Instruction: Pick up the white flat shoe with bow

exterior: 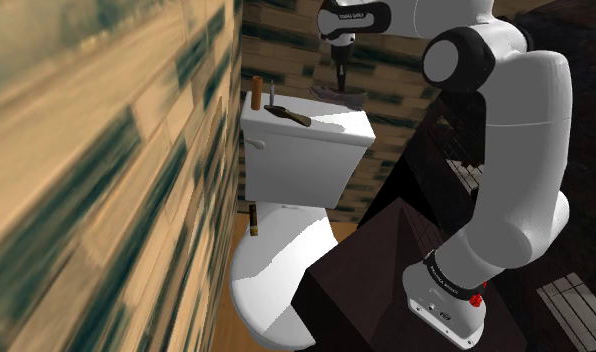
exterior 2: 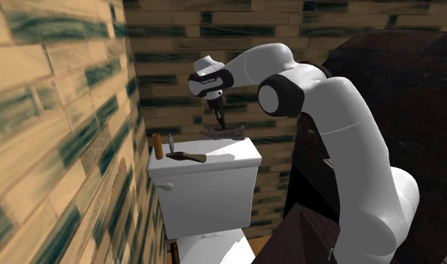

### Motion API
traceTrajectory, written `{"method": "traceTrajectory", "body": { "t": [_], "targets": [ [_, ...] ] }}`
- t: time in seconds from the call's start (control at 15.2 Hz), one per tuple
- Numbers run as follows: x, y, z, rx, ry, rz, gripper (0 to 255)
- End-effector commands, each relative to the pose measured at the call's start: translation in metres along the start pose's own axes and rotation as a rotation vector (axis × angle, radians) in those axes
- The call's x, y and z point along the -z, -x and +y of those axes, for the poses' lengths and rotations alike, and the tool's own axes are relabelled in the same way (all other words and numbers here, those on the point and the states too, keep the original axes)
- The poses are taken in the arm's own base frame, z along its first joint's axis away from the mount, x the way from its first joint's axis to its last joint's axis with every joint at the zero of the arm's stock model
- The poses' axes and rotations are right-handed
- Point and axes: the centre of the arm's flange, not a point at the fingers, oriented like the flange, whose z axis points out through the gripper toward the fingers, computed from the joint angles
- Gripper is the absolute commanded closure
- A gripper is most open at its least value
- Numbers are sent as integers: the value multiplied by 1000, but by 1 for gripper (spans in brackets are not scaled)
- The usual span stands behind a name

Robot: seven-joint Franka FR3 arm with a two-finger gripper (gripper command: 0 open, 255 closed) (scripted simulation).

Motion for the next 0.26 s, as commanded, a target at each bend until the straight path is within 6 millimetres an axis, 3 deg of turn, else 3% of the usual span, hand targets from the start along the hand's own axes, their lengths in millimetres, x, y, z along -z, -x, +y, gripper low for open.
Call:
{"method": "traceTrajectory", "body": {
  "t": [0.0,0.2],
  "targets": [
    [10,3,1,0,0,0,255],
    [16,5,1,0,0,0,255]
  ]
}}
